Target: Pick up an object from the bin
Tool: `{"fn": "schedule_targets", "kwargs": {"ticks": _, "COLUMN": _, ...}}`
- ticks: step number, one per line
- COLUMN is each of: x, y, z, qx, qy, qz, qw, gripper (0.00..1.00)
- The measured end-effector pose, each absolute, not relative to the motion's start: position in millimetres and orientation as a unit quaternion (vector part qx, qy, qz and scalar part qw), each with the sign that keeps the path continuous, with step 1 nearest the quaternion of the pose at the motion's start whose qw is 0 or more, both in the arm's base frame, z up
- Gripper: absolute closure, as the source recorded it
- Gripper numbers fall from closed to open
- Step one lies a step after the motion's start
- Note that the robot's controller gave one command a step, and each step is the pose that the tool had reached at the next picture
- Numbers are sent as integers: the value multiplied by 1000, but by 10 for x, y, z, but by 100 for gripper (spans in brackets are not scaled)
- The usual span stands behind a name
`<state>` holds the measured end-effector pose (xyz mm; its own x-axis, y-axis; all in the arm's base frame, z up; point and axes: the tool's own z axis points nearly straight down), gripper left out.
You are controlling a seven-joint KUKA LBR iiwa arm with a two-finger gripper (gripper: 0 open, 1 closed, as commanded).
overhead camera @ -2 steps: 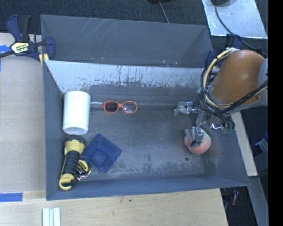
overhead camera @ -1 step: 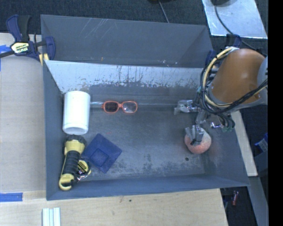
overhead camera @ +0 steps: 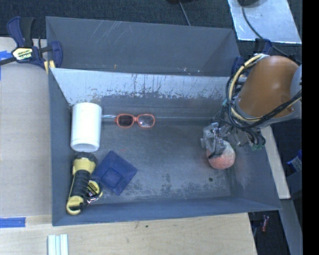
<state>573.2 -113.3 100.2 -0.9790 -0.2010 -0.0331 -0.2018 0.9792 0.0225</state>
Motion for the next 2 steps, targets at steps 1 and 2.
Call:
{"fn": "schedule_targets", "kwargs": {"ticks": 1, "x": 5733, "y": -1134, "z": 1003, "qx": -101, "qy": 995, "qz": 13, "qw": 15, "gripper": 100}}
{"fn": "schedule_targets", "kwargs": {"ticks": 2, "x": 5948, "y": -939, "z": 756, "qx": -179, "qy": 984, "qz": 13, "qw": 21, "gripper": 100}}
